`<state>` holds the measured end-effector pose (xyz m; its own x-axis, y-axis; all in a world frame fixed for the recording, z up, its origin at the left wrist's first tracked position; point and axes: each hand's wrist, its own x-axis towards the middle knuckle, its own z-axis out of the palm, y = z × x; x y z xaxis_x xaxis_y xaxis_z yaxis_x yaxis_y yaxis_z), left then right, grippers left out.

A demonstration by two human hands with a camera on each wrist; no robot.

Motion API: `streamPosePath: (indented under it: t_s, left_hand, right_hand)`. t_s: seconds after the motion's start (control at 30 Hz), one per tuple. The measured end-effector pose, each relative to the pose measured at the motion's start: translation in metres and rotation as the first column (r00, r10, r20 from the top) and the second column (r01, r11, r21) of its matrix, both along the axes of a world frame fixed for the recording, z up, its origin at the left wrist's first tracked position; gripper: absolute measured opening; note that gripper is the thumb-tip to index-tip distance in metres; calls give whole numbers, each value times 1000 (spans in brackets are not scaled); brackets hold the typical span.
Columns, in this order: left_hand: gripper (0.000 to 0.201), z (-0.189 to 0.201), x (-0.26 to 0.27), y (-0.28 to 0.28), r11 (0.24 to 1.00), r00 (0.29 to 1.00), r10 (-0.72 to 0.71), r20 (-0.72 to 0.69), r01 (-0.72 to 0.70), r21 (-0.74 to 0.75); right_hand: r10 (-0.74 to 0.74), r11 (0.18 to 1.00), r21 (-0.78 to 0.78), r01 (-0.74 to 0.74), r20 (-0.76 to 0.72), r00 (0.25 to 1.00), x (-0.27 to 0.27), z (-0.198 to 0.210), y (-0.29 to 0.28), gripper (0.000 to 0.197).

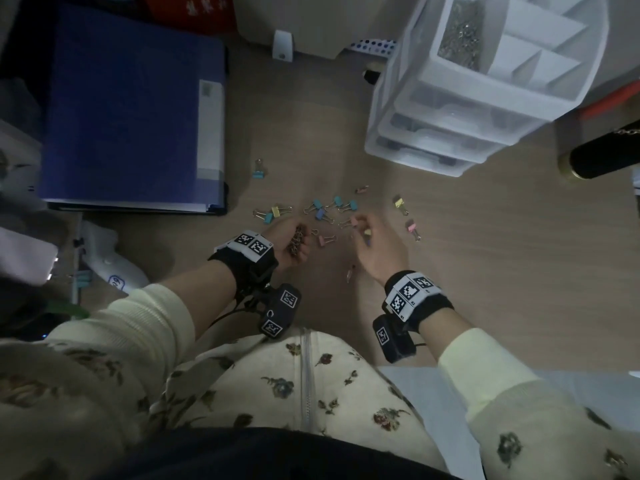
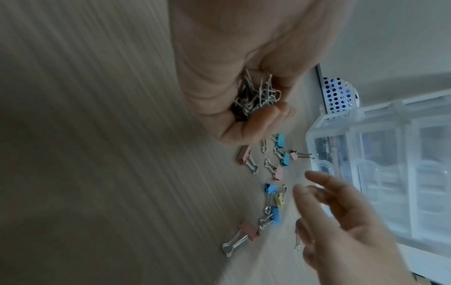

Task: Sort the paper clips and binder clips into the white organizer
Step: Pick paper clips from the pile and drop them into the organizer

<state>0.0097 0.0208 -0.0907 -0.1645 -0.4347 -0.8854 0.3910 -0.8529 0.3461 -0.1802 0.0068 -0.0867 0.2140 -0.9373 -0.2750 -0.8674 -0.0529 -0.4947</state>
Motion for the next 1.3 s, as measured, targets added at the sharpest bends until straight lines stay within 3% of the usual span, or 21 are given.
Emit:
streamPosePath:
  t_s: [0.2, 0.57, 0.77, 0.9, 1.03, 1.17, 1.3]
  left_hand:
    - [33, -1, 18, 3, 998, 998, 53, 23, -54, 17]
    - [29, -3, 38, 1, 992, 991, 125, 48, -126, 11]
    - [28, -3, 47, 3, 993, 993, 115, 37, -115, -2]
    - [27, -1, 52, 2, 993, 993, 116, 31, -115, -33]
    - [28, 0, 59, 1, 991, 991, 130, 24, -129, -48]
    - [30, -2, 66, -2, 988, 988, 152, 27, -151, -36]
    - [33, -2, 72, -7, 984, 983, 179, 35, -179, -13]
  right_hand:
    - [82, 993, 103, -55, -279, 957, 2, -15, -7, 37]
    - [86, 993, 108, -43, -442, 893, -2, -13, -18, 26]
    - [97, 994, -2, -106, -390, 916, 13, -6, -21, 35]
    - [160, 986, 16, -165, -332, 929, 32, -9, -27, 45]
    - [105, 995, 41, -96, -368, 924, 36, -13, -38, 39]
    - [102, 994, 68, -80, -458, 883, 28, -13, -45, 47]
    - [96, 994, -2, -108, -455, 885, 33, -5, -50, 35]
